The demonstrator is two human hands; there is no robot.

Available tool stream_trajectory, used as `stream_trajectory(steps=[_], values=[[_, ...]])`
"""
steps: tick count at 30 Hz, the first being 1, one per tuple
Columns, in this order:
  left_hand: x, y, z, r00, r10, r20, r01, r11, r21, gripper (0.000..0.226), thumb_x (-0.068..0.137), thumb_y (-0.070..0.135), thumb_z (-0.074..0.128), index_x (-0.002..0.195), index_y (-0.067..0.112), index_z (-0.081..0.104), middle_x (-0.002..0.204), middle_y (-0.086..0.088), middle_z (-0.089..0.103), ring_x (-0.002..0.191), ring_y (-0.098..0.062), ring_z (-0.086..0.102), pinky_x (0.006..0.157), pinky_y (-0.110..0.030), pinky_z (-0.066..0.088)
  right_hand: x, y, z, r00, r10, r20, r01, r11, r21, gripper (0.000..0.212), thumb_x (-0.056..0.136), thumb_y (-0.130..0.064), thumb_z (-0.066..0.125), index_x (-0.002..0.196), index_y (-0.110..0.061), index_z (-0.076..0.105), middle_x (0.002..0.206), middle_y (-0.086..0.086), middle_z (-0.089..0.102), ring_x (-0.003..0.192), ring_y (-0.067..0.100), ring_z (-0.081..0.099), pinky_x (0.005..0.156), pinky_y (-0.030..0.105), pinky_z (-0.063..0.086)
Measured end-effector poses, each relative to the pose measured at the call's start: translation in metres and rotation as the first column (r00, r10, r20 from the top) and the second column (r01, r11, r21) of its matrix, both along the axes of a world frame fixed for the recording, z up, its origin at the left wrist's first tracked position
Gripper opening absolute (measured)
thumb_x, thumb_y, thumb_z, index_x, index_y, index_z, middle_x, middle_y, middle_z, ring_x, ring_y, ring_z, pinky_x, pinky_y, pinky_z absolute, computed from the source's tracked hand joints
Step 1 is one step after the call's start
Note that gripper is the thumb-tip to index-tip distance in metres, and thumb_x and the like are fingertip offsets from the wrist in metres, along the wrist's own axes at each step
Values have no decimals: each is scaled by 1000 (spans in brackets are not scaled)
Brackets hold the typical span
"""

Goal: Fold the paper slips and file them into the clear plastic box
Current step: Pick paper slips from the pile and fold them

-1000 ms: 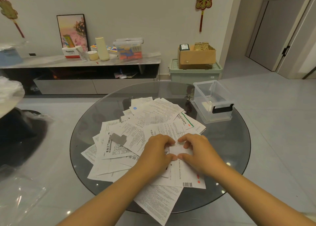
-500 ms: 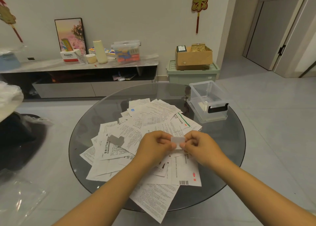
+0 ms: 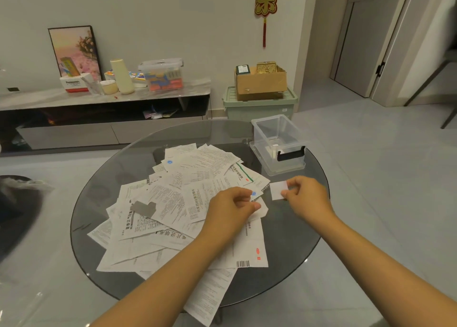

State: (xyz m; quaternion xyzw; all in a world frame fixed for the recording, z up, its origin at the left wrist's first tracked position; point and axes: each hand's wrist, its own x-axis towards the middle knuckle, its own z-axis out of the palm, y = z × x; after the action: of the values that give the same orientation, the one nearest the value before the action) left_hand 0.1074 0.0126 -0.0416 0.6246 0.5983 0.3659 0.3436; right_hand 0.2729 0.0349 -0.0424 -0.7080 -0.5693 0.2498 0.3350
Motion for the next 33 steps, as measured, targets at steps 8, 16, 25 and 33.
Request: stream_trajectory(steps=[8,16,25,33], values=[[8,9,-8,995,-12,-97,20,996,89,25,84,22,69,109,17,67,100,7,64,78,5,55,66,5,36,15,10,-14,991,-55,124,49,998,50,44,89,-26,61,129,-11,50,119,13,56,107,27,55,86,32,44],[-1,5,-6,975,-16,-220,59,980,190,21,88,22,64,109,21,65,106,7,59,93,-5,57,78,-6,38,7,-5,-2,974,5,227,-31,993,113,50,84,-18,66,130,-20,46,124,5,42,99,17,51,84,31,45],[-24,4,-1,758,65,-649,48,987,155,52,91,44,49,139,27,38,152,-3,24,142,-20,13,114,-36,0,-15,-17,-1,951,137,277,-177,976,127,38,83,-28,68,119,-24,56,116,-6,45,115,12,41,85,23,41],[-43,-5,5,696,-5,-718,116,988,105,42,91,42,46,131,27,51,127,5,53,122,-19,44,99,-36,31,-36,-19,-4,908,291,301,-337,935,112,36,86,-30,63,121,-27,58,124,-7,51,117,10,39,88,21,34]])
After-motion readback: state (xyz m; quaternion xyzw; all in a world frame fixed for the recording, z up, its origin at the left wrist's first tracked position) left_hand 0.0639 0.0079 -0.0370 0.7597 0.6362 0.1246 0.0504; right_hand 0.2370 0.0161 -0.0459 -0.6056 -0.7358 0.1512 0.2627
